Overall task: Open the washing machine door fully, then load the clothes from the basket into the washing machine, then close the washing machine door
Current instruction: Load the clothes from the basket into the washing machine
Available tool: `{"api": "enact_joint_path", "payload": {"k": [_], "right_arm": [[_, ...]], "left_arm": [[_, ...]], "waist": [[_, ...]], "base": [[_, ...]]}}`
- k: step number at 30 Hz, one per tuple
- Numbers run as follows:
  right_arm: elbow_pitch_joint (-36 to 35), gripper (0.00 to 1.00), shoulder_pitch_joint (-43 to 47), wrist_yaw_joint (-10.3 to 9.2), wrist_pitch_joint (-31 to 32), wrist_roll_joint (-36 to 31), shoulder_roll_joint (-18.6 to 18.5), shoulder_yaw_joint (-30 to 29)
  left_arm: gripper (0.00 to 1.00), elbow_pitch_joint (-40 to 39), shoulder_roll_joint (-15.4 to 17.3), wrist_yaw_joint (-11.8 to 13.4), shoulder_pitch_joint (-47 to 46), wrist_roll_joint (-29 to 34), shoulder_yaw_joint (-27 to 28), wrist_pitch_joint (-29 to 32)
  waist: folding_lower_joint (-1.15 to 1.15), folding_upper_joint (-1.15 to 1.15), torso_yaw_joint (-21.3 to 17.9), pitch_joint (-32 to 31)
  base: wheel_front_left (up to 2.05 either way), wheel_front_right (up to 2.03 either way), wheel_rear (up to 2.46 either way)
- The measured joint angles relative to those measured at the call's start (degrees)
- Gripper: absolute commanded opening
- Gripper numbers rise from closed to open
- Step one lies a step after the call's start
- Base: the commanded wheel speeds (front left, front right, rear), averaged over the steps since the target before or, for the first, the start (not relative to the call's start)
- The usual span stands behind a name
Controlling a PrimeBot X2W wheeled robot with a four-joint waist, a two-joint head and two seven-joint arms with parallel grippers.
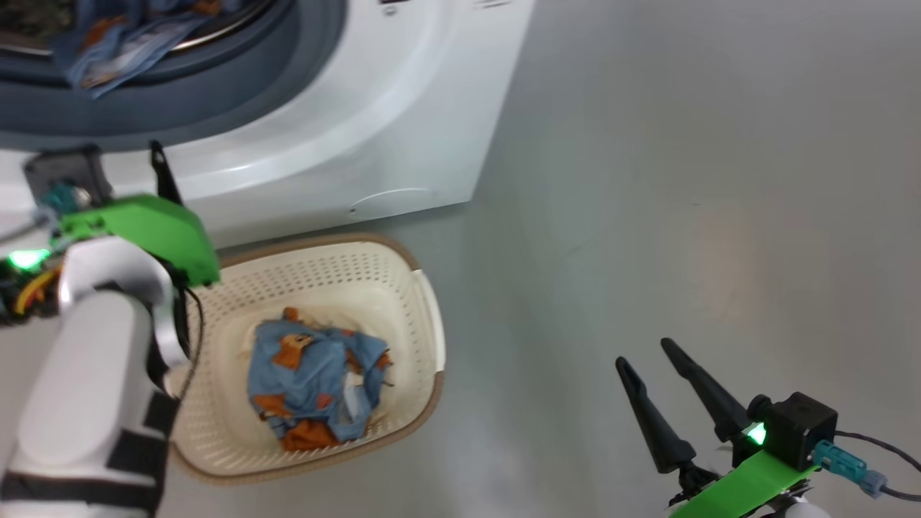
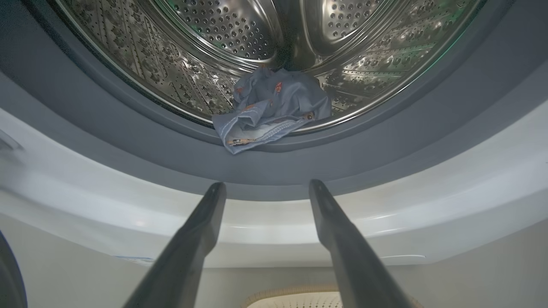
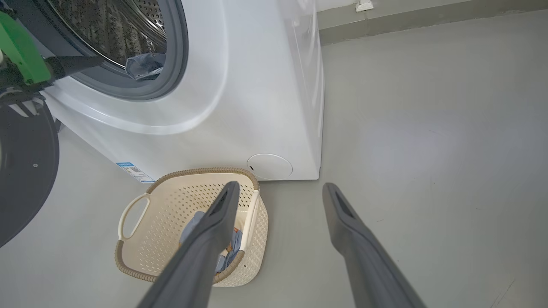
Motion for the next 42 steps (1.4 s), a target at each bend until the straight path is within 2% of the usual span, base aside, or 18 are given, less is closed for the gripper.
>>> {"api": "enact_joint_path", "payload": {"k": [4,8,15,18,23,42], "right_arm": [[0.4,1.00,0.0,0.00,0.0,0.7,0.0,1.3],[0.8,1.00,0.2,0.00,0.0,0.7,-0.3,2.5],[1.0,1.00,1.5,0.00,0.0,0.8,-2.0,3.3],[0.8,1.00,2.2,0.00,0.0,1.1,-2.5,3.4],[0.6,1.00,3.7,0.00,0.0,1.2,-3.1,3.3],[-1.8,1.00,3.7,0.00,0.0,1.6,-3.9,0.9]], "left_arm": [[1.00,6.7,0.7,-0.4,-3.8,-0.4,1.0,0.1],[1.00,14.1,2.7,-2.2,-6.7,-0.3,0.5,1.1],[1.00,23.0,3.4,-4.4,-14.6,1.7,-2.0,0.4],[1.00,26.4,4.0,-4.6,-16.9,2.4,-2.4,-0.9],[1.00,30.7,3.8,-5.3,-20.1,3.4,-3.6,-2.9],[1.00,39.8,3.8,-4.7,-29.0,3.6,-4.6,-8.2]], "waist": [[0.00,0.00,-2.4,-0.4],[0.00,0.00,-4.3,-0.9],[0.00,0.00,-5.8,-1.7],[0.00,0.00,-6.1,-1.5],[0.00,0.00,-6.0,-0.3],[0.00,0.00,-4.7,6.4]], "base": [[0.00,0.00,0.00],[0.00,0.00,0.00],[0.00,0.00,0.00],[0.00,0.00,0.00],[0.00,0.00,0.00],[0.00,0.00,0.00]]}}
